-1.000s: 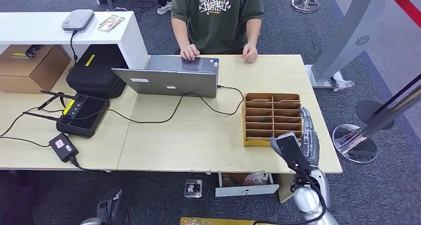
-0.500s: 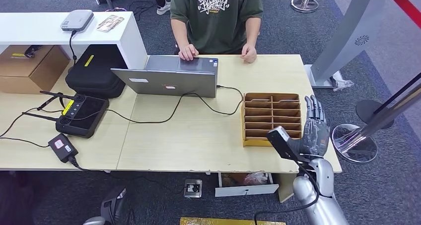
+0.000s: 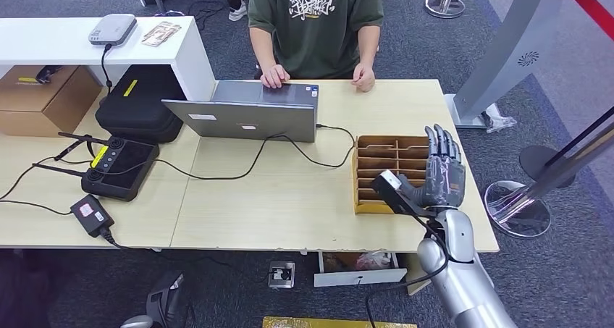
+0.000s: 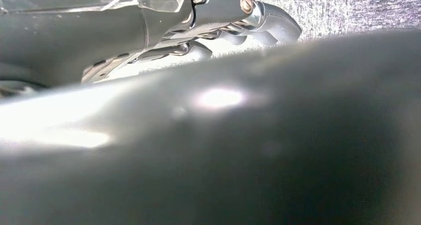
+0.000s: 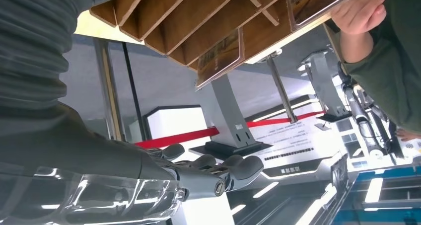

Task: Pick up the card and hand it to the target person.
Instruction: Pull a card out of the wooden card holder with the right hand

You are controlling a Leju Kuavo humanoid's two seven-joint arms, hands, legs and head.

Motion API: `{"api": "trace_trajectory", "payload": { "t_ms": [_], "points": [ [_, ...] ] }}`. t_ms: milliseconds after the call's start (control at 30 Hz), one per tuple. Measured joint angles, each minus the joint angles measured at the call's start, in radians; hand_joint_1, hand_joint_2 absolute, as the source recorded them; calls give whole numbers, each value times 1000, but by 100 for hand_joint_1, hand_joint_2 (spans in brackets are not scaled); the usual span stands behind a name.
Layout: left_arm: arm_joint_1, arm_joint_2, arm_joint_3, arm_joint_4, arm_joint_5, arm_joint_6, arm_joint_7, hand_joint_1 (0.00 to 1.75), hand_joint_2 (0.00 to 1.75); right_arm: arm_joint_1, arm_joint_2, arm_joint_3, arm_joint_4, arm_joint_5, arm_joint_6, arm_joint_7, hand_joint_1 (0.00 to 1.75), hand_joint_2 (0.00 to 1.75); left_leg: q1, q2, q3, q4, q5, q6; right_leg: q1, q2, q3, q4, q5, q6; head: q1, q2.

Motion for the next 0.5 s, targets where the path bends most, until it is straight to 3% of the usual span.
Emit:
{"api": "trace_trajectory", "payload": {
  "t_ms": [500],
  "points": [
    [2, 5, -8, 0, 12, 0, -2, 0, 0, -87, -50, 37, 42, 95, 148, 104, 0, 175, 0, 0, 0, 0, 0, 0, 0, 0, 0, 0, 0, 0, 0, 0]
  ]
}}
